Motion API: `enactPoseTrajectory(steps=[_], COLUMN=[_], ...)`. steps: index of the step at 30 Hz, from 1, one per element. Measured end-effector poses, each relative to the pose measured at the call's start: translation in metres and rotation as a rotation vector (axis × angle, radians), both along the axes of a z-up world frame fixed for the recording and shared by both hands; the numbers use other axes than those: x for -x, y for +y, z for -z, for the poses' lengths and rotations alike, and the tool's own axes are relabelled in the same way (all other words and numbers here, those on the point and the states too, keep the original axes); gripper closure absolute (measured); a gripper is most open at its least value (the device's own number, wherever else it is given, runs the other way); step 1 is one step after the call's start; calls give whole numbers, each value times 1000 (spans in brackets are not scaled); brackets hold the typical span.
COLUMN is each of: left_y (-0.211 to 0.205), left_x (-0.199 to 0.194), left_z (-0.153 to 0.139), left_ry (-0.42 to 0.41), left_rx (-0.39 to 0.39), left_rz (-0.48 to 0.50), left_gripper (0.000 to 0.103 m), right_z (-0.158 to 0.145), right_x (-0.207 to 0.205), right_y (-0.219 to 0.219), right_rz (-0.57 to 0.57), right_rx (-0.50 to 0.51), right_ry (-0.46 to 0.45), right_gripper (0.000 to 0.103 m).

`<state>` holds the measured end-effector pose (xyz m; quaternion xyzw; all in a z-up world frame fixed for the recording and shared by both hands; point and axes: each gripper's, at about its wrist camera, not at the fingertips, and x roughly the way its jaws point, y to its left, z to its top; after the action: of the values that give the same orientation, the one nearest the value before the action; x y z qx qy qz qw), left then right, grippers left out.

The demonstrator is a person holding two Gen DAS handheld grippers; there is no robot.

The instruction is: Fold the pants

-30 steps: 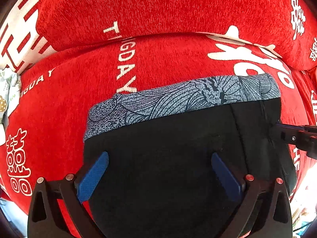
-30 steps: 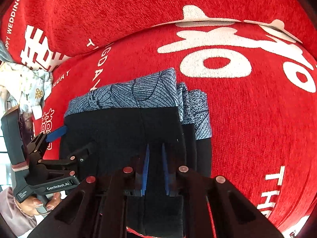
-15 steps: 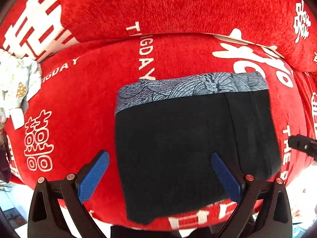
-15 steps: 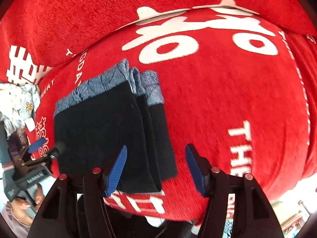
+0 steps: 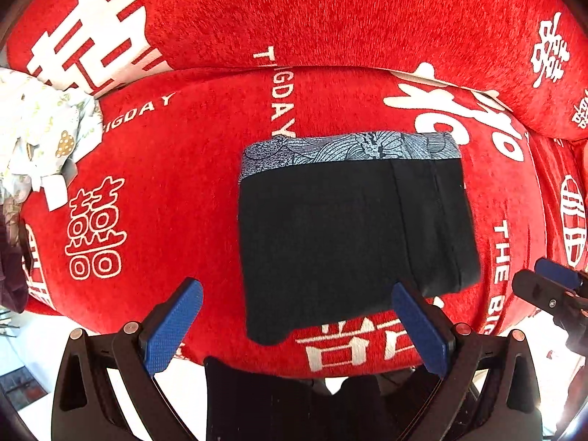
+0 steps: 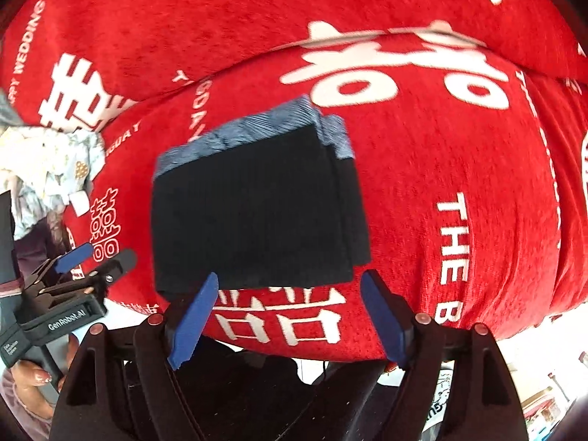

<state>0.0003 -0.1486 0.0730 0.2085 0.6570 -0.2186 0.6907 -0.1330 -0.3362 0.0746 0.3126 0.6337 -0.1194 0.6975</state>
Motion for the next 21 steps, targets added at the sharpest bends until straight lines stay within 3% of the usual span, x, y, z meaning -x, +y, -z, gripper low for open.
enactPoseTrajectory(steps=[3,6,11,21], left_y=[0,2,5,9], left_x=[0,-1,-3,-7], left_z=[-9,-20,-30,-48], left_ry=[-12,-30,-49,-78], left_rx=[-12,-6,-14,-5], left_rz=[5,13,13,16], left_gripper=[0,0,0,0], right_z=[-16,-29,-42,-55], right_x=[-10,-16,-26,-26], right_y=[6,10,16,24], right_rz=[-24,-28,-62,-96], right_rx=[39,61,144,185], right_ry=[-13,-29,-12,7], right_gripper=[14,1,1,1])
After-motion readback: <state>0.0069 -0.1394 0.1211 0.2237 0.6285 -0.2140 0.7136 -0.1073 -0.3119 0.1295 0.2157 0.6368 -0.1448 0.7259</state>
